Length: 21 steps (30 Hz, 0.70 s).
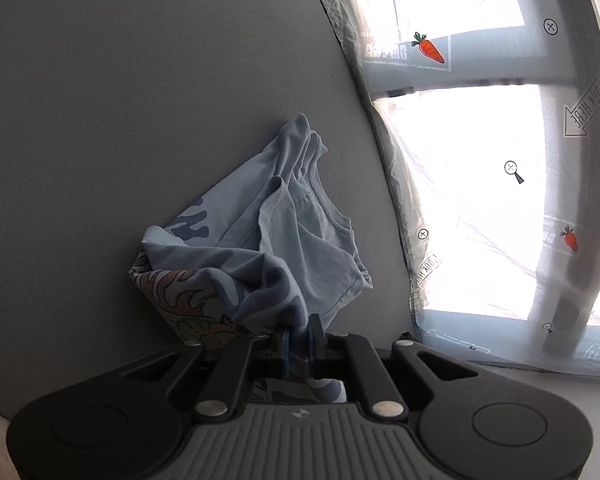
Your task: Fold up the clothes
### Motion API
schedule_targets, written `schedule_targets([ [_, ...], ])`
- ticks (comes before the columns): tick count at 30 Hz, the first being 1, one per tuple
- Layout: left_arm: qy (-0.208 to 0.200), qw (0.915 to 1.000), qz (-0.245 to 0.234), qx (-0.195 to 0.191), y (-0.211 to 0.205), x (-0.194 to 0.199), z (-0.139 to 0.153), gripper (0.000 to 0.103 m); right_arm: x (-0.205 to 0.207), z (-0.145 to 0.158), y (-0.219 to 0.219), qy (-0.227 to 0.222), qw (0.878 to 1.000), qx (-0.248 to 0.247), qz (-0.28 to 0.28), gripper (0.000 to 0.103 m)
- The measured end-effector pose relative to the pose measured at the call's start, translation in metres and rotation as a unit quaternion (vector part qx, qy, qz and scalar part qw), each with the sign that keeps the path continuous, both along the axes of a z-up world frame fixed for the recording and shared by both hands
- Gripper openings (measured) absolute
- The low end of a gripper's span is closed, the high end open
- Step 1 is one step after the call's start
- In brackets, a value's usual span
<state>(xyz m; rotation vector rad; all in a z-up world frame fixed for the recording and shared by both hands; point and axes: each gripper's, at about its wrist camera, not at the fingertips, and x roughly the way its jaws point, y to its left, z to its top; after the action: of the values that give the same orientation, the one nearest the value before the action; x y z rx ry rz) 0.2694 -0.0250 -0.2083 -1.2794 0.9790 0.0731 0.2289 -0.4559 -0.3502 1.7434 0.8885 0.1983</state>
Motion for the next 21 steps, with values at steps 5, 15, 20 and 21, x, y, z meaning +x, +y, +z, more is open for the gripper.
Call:
schedule_targets([
  [5,0.000,1.0000,0.003,0.002,0.004,0.046,-0.002,0.009,0.045,-0.001,0.010,0.005,1.000,0.018,-0.012,0.008],
  [15,0.009,0.9999,0.006,0.004,0.014,0.146,-0.017,0.009,0.147,-0.024,0.019,0.035,0.999,0.023,-0.023,0.008],
  [20,0.030,0.9995,0.008,0.008,0.022,0.201,-0.044,0.009,0.197,-0.048,0.027,0.064,0.997,0.022,-0.026,0.008],
  [21,0.034,0.9993,0.010,0.008,0.023,0.208,-0.050,0.010,0.205,-0.053,0.028,0.070,0.997,0.022,-0.025,0.008],
])
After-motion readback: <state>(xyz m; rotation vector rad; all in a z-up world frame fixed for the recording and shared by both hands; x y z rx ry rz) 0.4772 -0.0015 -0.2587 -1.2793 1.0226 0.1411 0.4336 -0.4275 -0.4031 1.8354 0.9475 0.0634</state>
